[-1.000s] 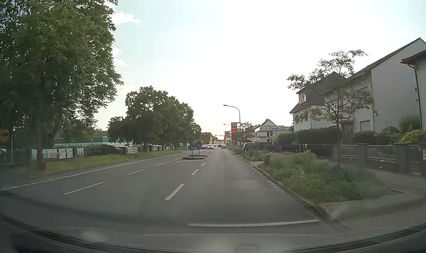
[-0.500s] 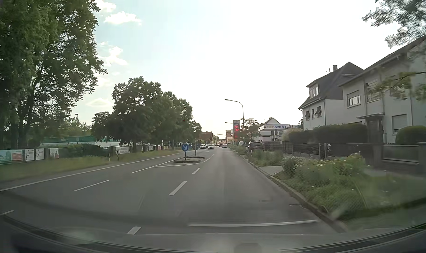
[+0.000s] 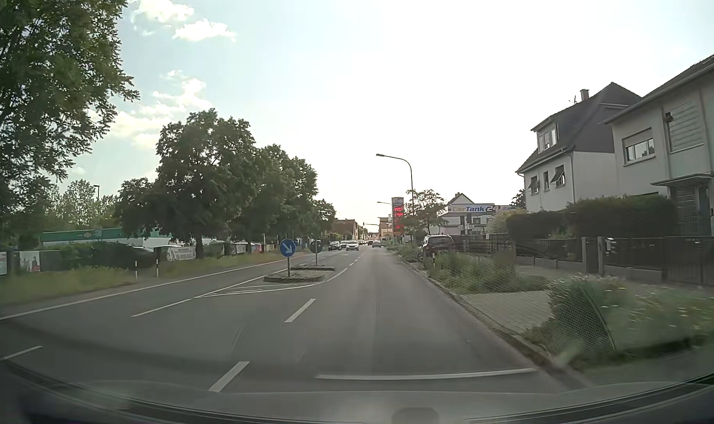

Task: Follow the waypoints while adhering to traffic rules and regulations

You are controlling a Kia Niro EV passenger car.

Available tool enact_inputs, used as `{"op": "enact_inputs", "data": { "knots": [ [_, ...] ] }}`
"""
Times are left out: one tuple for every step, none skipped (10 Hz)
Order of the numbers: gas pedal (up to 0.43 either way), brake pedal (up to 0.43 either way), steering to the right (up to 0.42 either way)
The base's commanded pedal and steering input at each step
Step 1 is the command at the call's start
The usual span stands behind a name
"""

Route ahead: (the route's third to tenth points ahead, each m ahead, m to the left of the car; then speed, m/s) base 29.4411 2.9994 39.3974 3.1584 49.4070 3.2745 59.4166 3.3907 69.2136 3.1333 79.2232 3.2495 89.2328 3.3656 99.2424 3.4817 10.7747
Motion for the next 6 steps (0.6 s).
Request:
{"op": "enact_inputs", "data": {
  "knots": [
    [0.0,0.055,0.005],
    [0.0,0.055,0.003],
    [0.0,0.055,0.003],
    [0.0,0.055,0.0],
    [0.0,0.049,-0.002],
    [0.0,0.03,-0.002]
  ]
}}
